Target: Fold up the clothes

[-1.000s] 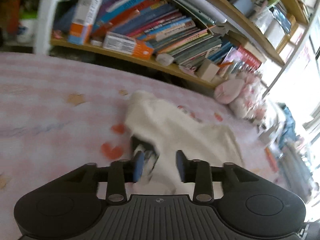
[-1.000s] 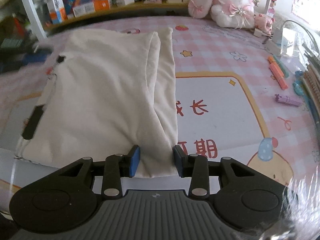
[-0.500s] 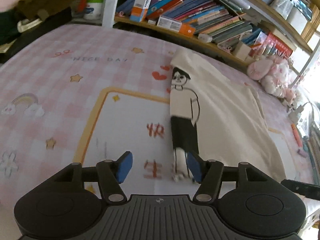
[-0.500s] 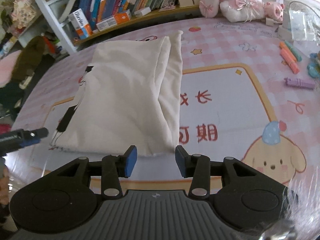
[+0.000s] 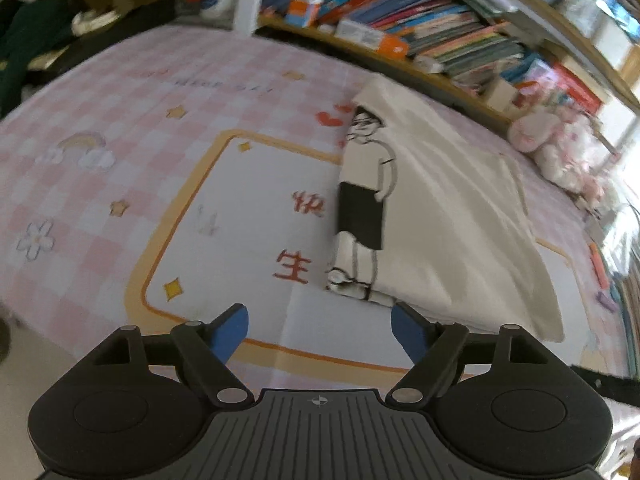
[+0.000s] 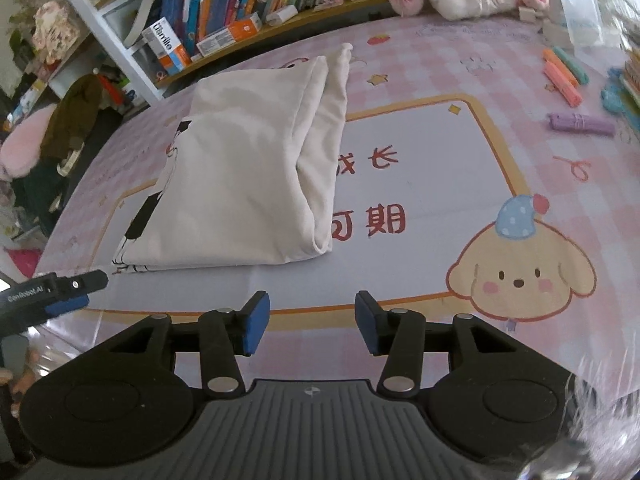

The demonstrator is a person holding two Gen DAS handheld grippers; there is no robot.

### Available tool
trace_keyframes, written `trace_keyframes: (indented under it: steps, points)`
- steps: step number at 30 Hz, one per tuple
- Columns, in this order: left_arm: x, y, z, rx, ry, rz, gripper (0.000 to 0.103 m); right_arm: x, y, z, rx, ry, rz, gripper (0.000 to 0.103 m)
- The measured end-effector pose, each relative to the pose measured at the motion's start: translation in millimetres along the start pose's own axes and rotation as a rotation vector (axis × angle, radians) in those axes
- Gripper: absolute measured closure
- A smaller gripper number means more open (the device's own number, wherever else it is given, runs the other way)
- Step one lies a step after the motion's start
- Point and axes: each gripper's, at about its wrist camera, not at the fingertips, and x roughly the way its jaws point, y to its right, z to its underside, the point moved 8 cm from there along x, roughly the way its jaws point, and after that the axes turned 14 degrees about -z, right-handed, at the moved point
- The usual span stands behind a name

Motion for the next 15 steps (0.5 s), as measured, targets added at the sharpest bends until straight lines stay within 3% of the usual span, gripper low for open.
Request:
trace_keyframes:
  steps: [10,15]
  points:
    - [20,-5,-26,-0.199,-0.043,0.108,0.027,14,15,-18,0.249,0.032,-0.072,0.058]
    - [35,-3,-35,-0.225,-0.086,0.113,0.053,24,23,-29,0.331,0.053,-0.052,0.066]
